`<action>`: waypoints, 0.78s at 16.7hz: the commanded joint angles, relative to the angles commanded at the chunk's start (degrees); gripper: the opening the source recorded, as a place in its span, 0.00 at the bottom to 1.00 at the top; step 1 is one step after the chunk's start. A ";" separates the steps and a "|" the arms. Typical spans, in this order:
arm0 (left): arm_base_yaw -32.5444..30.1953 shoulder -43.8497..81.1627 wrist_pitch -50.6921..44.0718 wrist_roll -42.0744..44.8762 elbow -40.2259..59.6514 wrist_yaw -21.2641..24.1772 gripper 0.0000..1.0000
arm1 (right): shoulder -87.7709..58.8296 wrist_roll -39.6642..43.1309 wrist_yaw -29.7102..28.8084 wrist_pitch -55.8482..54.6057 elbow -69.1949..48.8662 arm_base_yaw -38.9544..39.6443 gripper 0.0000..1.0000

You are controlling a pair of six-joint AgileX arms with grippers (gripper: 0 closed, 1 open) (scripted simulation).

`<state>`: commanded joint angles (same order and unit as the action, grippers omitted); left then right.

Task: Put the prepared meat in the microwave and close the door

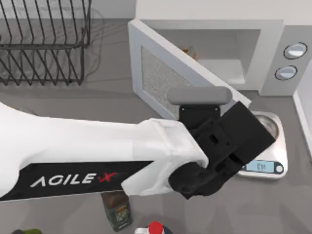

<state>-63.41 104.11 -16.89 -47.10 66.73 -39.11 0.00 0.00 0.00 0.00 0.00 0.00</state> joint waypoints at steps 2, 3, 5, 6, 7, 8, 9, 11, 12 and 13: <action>-0.30 0.82 -0.52 -0.35 0.89 -0.17 0.00 | 0.00 0.00 0.00 0.00 0.00 0.00 1.00; -0.71 2.02 -1.28 -0.79 2.23 -0.40 0.00 | 0.00 0.00 0.00 0.00 0.00 0.00 1.00; -1.93 5.55 -3.61 -1.90 6.70 -1.00 0.00 | 0.00 0.00 0.00 0.00 0.00 0.00 1.00; -2.64 7.66 -5.04 -2.55 9.83 -1.34 0.00 | 0.00 0.00 0.00 0.00 0.00 0.00 1.00; -3.35 9.83 -6.56 -3.26 13.44 -1.67 0.00 | 0.00 0.00 0.00 0.00 0.00 0.00 1.00; -4.02 11.95 -8.06 -3.99 17.16 -1.98 0.00 | 0.00 0.00 0.00 0.00 0.00 0.00 1.00; -4.64 13.91 -9.49 -4.69 20.58 -2.26 0.00 | 0.00 0.00 0.00 0.00 0.00 0.00 1.00; -5.64 17.19 -11.94 -5.89 25.67 -2.77 0.00 | 0.00 0.00 0.00 0.00 0.00 0.00 1.00; -5.95 18.38 -12.83 -6.32 27.31 -2.97 0.00 | 0.00 0.00 0.00 0.00 0.00 0.00 1.00; -6.13 19.14 -13.43 -6.58 28.34 -3.11 0.00 | 0.00 0.00 0.00 0.00 0.00 0.00 1.00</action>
<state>-69.54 123.25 -30.32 -53.69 95.07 -42.22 0.00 0.00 0.00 0.00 0.00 0.00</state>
